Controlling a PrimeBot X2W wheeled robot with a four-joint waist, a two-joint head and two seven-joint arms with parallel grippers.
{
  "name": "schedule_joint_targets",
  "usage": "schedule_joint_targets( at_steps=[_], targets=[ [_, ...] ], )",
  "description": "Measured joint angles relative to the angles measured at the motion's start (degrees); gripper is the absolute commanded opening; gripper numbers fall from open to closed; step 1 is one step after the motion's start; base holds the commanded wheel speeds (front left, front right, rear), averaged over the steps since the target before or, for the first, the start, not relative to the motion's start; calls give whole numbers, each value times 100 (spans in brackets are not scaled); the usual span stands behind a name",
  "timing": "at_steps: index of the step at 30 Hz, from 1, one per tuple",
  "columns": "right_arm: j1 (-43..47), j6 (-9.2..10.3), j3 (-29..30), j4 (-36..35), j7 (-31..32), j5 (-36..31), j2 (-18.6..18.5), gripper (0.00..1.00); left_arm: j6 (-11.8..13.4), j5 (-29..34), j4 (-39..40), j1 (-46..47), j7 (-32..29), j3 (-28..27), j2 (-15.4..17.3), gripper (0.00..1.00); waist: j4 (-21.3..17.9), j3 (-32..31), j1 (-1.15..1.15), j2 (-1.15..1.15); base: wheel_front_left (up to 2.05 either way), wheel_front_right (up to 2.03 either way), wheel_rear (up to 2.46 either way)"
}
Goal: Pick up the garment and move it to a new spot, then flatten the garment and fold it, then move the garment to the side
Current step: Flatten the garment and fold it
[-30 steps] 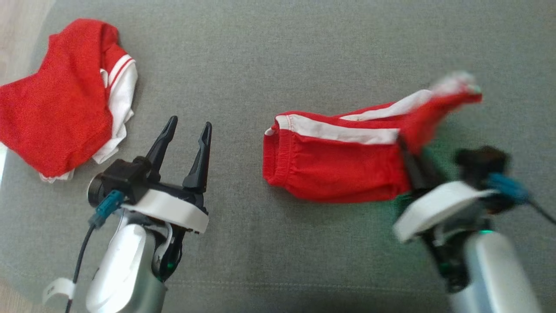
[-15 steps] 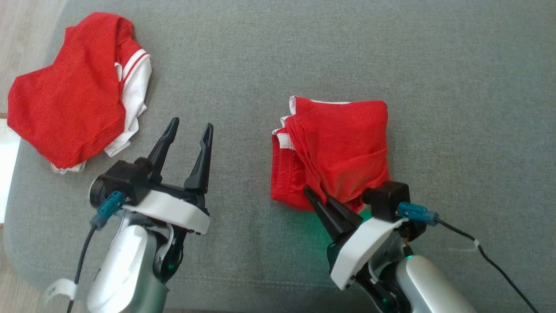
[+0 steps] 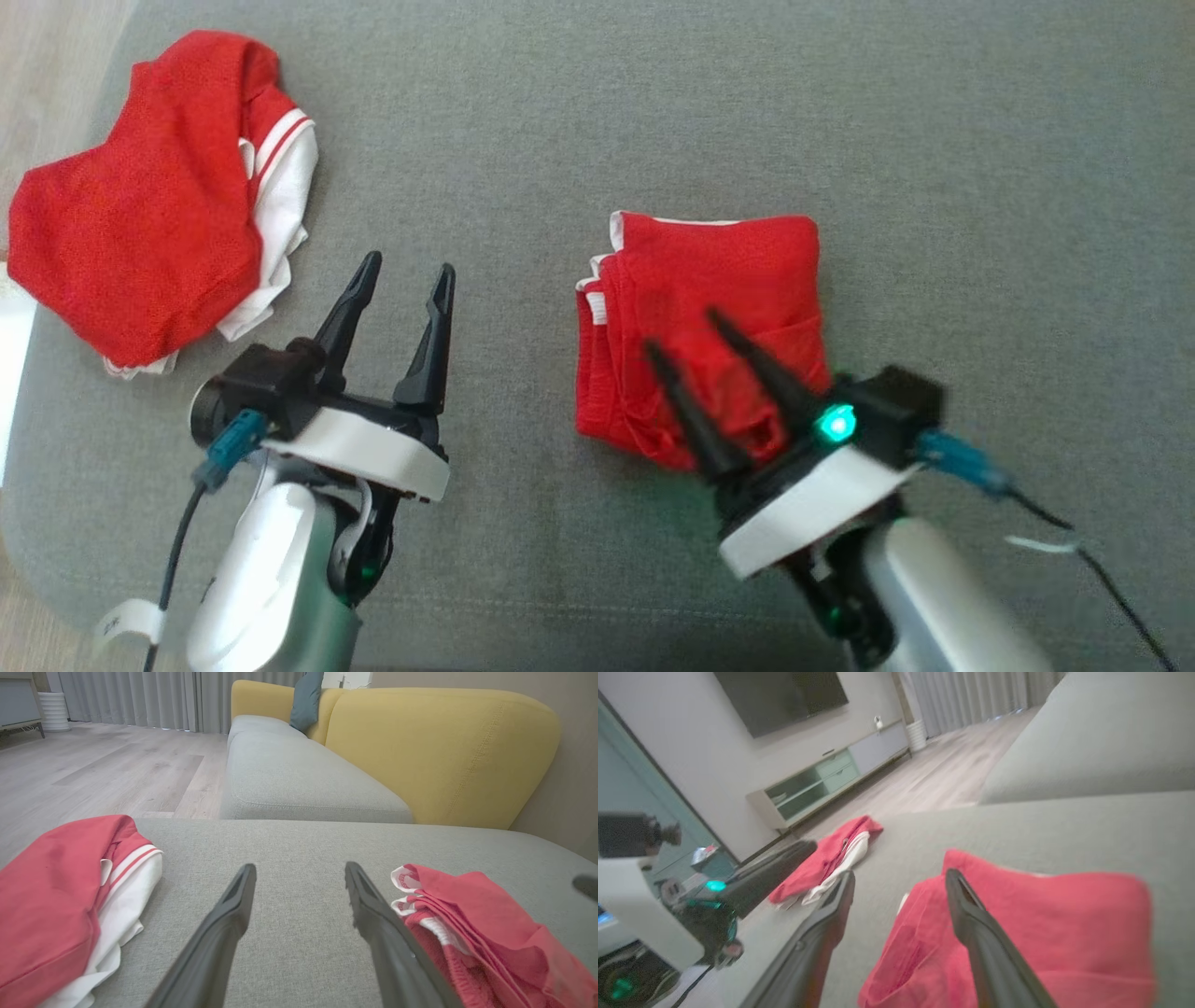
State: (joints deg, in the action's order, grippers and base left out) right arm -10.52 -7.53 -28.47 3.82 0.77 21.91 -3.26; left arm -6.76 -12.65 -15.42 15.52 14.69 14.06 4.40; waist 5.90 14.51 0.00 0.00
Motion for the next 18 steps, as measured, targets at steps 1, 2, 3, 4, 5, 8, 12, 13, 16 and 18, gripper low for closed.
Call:
schedule_joint_targets(
  at_steps=[1,2,3,4,5,8,12,13,16,18],
  targets=[
    [-15,0,125,-79,-134,-74,1,100,5,0,0,0,0,-2,0,100,-12,-11,0,0,0,0,0],
    [-18,0,283,-143,-245,-165,1,100,20,0,0,-2,0,-7,1,100,-26,-24,0,0,0,0,0],
    [-16,0,477,-197,-335,-237,1,100,24,7,2,-5,0,-14,2,100,-43,-37,0,0,0,0,0],
    [-9,0,701,-242,-393,-320,1,100,30,24,5,-11,0,-21,4,100,-62,-50,0,0,0,0,0],
    [4,0,947,-285,-435,-432,1,100,32,54,10,-18,0,-22,4,100,-80,-62,0,0,0,0,0],
    [130,0,1651,-378,-474,-738,1,100,60,70,46,-38,0,-42,11,100,-136,-106,0,0,0,0,0],
    [485,0,2435,-476,-469,-1088,7,100,121,149,102,-141,0,-68,22,100,-192,-143,0,0,0,0,0],
    [587,0,2579,-490,-436,-1141,10,100,122,149,109,-163,0,-80,27,100,-202,-155,0,0,0,0,0],
    [863,0,2891,-524,-425,-1192,38,100,124,153,172,-221,0,-126,51,100,-227,-184,0,0,0,0,0],
    [989,0,2986,-531,-421,-1191,51,100,129,192,188,-247,0,-146,67,100,-239,-225,0,0,0,0,0]
  ],
)
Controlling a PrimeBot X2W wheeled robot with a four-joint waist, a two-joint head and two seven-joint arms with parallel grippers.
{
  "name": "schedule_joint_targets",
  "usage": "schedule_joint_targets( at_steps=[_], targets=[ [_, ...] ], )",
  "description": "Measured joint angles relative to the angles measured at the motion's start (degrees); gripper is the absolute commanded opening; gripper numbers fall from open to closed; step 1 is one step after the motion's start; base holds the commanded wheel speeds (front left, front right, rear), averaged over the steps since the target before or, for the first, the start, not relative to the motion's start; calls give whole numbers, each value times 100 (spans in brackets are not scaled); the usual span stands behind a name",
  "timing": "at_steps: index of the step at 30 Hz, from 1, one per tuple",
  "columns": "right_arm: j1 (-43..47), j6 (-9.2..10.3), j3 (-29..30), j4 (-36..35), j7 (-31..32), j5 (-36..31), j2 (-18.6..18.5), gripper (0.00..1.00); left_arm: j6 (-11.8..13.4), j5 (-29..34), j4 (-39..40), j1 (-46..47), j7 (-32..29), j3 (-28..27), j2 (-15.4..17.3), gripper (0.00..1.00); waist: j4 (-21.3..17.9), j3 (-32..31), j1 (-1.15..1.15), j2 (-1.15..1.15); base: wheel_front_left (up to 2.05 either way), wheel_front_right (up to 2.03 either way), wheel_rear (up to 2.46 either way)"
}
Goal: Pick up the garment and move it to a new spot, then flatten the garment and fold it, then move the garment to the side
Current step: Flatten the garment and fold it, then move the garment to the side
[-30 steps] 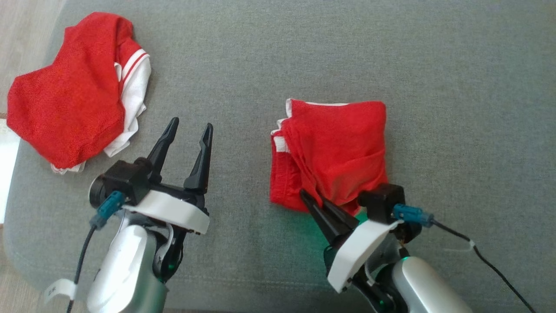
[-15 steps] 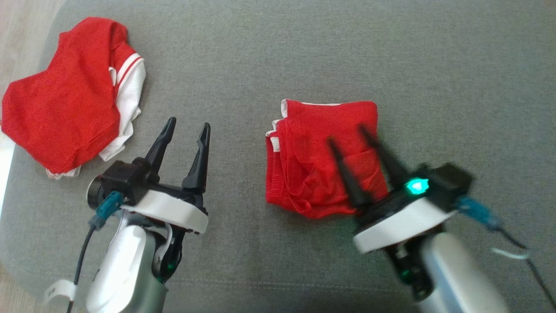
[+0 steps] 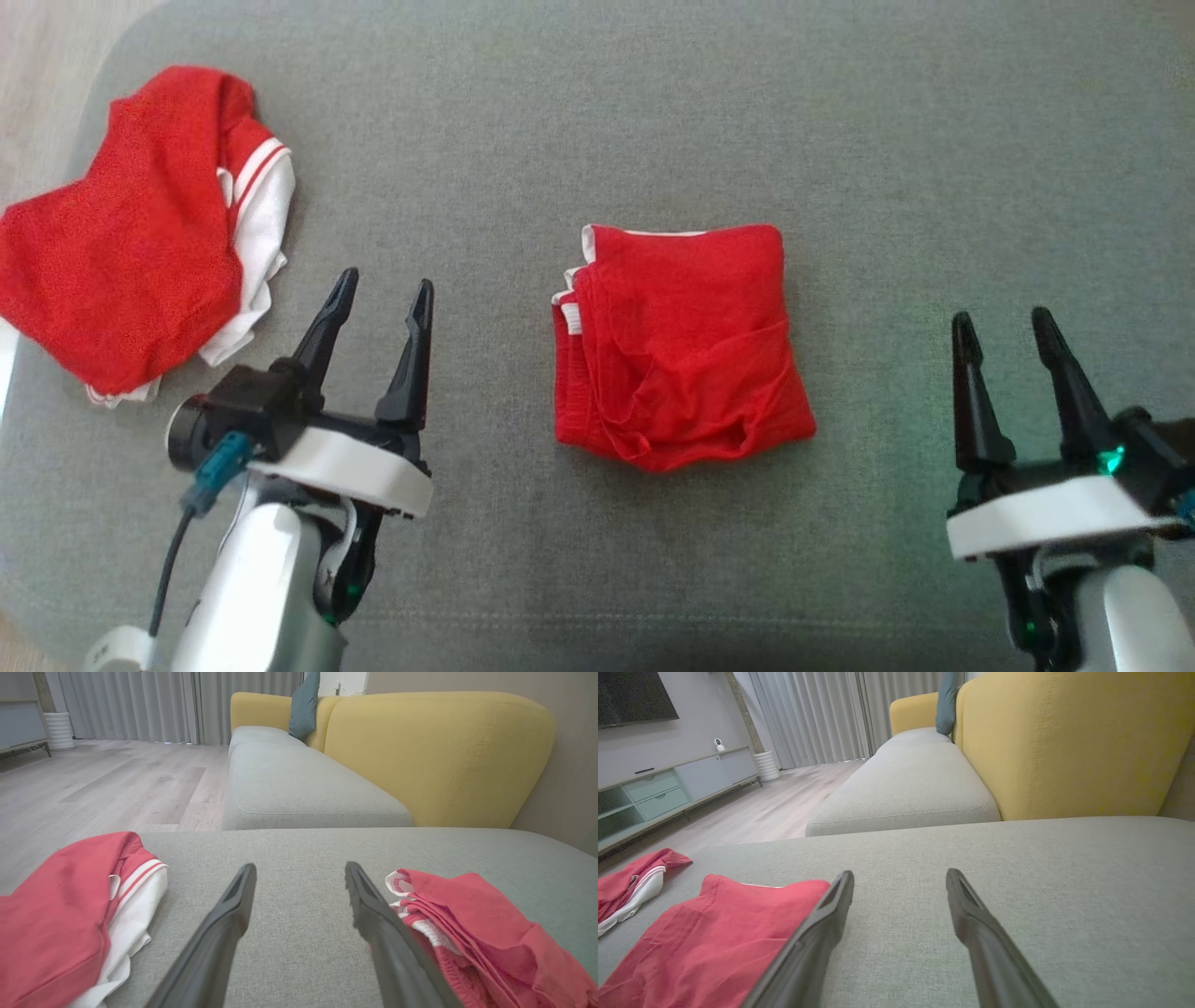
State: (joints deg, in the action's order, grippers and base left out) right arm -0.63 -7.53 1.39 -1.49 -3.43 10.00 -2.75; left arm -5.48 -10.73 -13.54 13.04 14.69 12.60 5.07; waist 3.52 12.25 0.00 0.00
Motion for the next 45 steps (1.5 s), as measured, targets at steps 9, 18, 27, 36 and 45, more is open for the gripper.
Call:
schedule_joint_targets(
  at_steps=[9,18,27,36,45],
  targets=[
    [311,0,78,-21,44,68,18,100,105,7,99,-380,0,-44,48,100,-90,-292,0,0,0,0,0],
    [648,0,65,-137,253,68,20,100,252,8,443,-1054,-81,-46,218,100,-181,-767,0,0,0,0,0],
    [1047,0,73,-225,453,122,24,100,450,8,686,-1532,-254,-42,248,100,-141,-1165,0,0,0,0,0],
    [1087,0,66,-278,531,134,26,100,549,7,790,-1630,-309,-43,332,100,-124,-1213,0,0,0,0,0],
    [1087,0,70,-280,555,134,26,100,573,7,790,-1629,-308,-36,365,100,-119,-1181,0,0,0,0,0]
  ],
)
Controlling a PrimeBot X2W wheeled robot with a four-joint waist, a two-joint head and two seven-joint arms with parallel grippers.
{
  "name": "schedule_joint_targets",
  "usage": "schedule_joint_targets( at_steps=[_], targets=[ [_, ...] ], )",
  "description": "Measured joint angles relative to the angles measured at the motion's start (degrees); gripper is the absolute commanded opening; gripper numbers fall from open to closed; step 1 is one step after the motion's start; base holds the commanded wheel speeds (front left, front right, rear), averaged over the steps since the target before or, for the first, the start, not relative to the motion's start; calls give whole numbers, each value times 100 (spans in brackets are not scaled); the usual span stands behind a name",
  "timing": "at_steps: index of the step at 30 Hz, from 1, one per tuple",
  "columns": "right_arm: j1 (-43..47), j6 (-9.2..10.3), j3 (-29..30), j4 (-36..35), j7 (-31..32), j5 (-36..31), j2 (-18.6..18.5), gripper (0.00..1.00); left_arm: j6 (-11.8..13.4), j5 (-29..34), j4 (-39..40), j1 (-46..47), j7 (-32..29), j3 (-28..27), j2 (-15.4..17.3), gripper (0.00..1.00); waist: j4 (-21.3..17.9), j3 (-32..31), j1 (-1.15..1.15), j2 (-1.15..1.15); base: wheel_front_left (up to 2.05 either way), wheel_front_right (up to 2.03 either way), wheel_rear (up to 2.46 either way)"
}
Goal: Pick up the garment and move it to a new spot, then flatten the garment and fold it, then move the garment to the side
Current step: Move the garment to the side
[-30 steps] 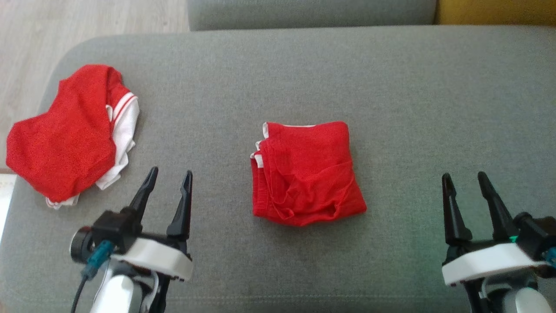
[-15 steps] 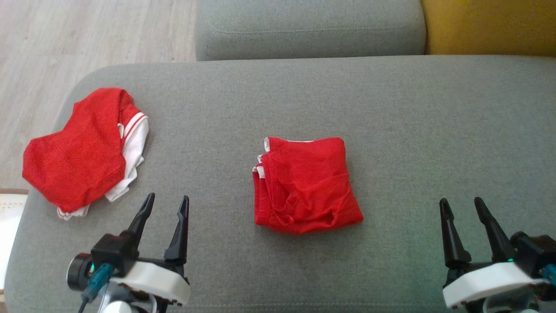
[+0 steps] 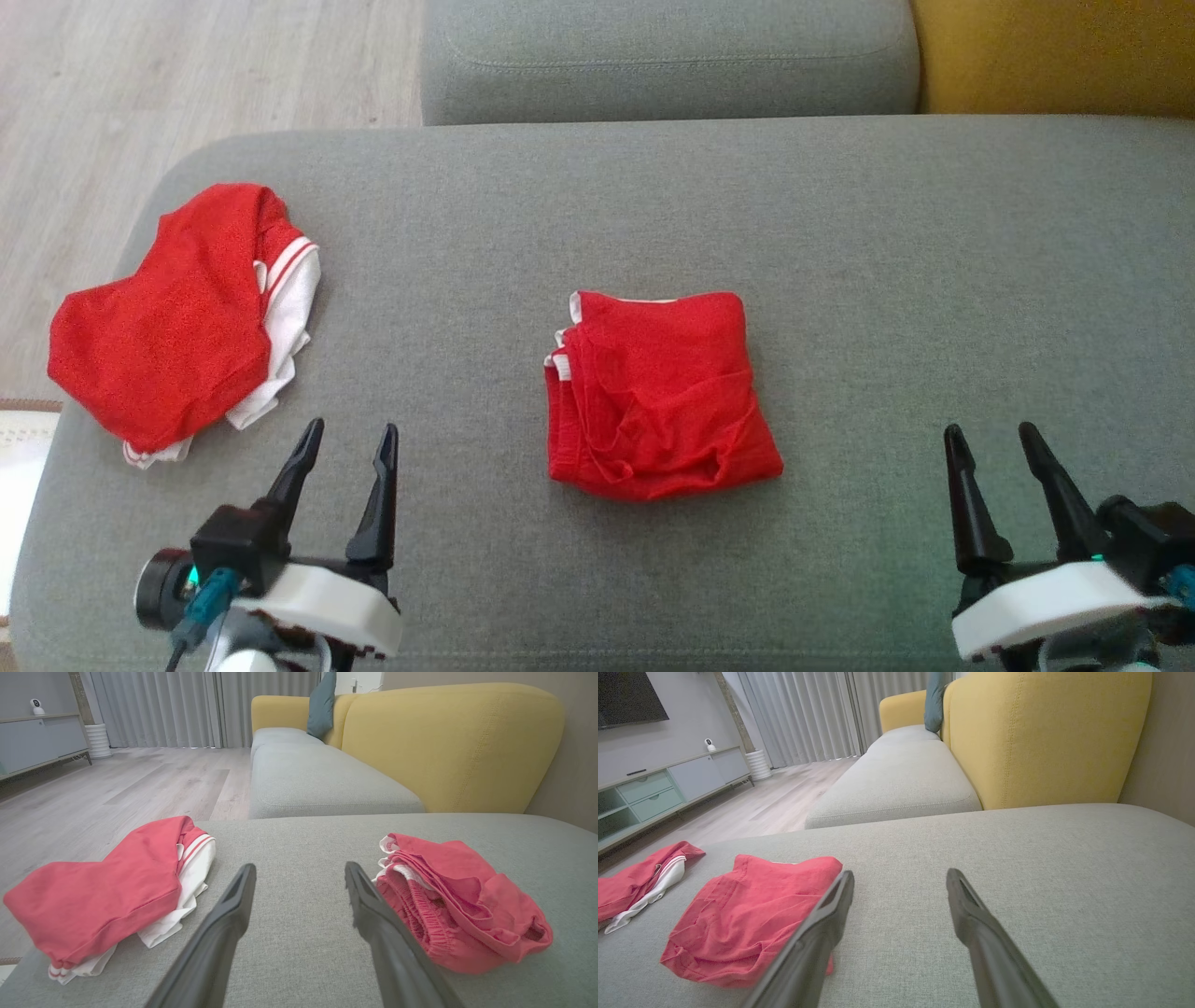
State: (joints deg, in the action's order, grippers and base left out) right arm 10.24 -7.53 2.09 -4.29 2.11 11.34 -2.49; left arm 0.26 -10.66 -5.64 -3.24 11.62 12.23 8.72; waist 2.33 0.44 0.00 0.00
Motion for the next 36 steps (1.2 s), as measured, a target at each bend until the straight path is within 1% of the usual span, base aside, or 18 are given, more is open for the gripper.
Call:
schedule_joint_targets(
  at_steps=[11,17,22,24,29,36],
  targets=[
    [-1,0,26,11,21,0,1,100,29,-1,-20,20,9,24,9,100,43,27,0,0,0,0,0],
    [-102,0,10,336,145,51,1,100,33,-1,-21,244,58,41,20,100,150,210,0,0,0,0,0],
    [-759,0,-198,862,230,81,0,100,27,-1,-20,570,149,51,13,100,302,460,0,0,0,0,0],
    [-1088,0,-341,1127,245,191,-2,100,19,-1,-24,720,189,81,-2,100,398,566,0,0,0,0,0],
    [-1735,0,-622,1949,246,359,-8,100,-51,-3,-41,1051,260,155,-97,100,680,805,0,0,0,0,0],
    [-2139,0,-721,3116,314,538,-14,100,-183,8,54,1188,268,151,-235,100,1032,984,0,0,0,0,0]
  ],
)
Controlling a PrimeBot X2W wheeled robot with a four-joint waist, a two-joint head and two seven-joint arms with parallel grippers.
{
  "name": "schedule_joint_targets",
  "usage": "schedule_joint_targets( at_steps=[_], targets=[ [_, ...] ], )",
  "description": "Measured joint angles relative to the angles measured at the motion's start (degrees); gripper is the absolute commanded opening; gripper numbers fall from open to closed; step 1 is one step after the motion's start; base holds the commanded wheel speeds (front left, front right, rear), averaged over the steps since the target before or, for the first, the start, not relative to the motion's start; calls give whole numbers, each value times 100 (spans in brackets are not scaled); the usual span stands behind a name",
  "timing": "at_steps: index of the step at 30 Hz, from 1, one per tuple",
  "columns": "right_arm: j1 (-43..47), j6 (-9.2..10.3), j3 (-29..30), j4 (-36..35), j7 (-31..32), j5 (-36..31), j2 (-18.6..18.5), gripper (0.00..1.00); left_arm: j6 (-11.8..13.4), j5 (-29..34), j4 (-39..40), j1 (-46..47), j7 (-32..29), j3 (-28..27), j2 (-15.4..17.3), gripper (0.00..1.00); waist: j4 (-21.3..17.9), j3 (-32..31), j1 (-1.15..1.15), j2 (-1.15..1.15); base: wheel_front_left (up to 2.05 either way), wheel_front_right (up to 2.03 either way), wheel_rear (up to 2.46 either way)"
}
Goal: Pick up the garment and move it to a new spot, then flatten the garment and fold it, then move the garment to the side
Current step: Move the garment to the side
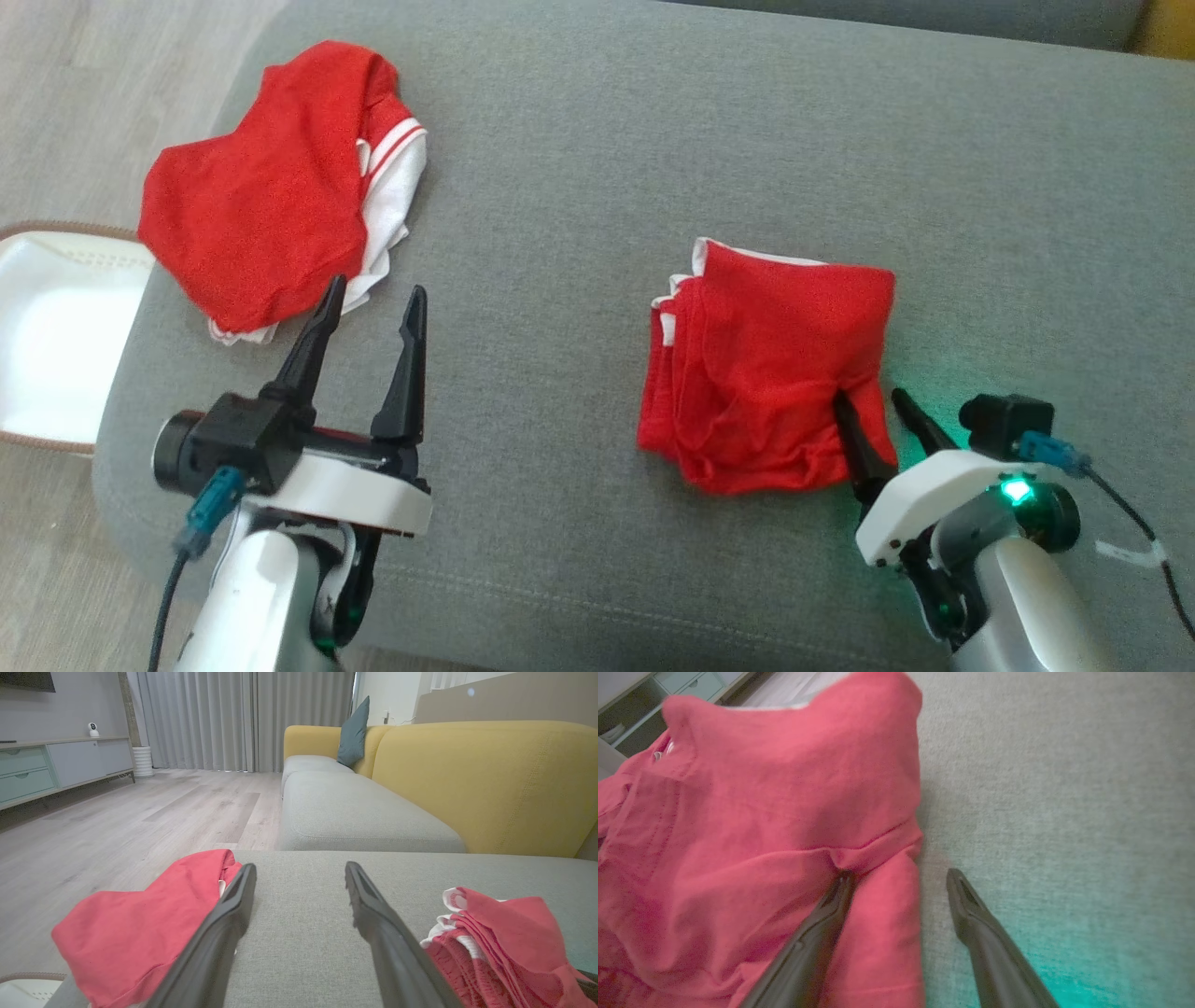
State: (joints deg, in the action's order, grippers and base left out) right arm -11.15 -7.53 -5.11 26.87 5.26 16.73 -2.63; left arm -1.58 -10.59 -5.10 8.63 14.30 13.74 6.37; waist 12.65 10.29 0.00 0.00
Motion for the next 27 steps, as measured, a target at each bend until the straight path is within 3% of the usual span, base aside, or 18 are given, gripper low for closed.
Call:
schedule_joint_targets(
  at_steps=[2,3,4,15,27],
  targets=[
    [-41,0,-55,167,13,51,0,100,-3,58,33,-1,0,-15,-12,100,51,13,0,0,0,0,0],
    [-79,0,-65,215,15,70,-8,59,-22,85,43,-2,0,-33,-25,100,64,11,0,0,0,0,0],
    [-126,0,-79,265,15,87,-14,0,-46,96,43,-4,0,-53,-43,100,70,1,0,0,0,0,0],
    [-231,0,-352,275,42,-7,-11,0,-103,226,53,-25,0,-187,-112,100,-161,-27,0,0,0,0,0],
    [-286,0,-605,-66,182,-421,-233,0,-252,397,216,-35,1,-225,-88,100,-1211,87,0,0,0,0,0]
  ],
)
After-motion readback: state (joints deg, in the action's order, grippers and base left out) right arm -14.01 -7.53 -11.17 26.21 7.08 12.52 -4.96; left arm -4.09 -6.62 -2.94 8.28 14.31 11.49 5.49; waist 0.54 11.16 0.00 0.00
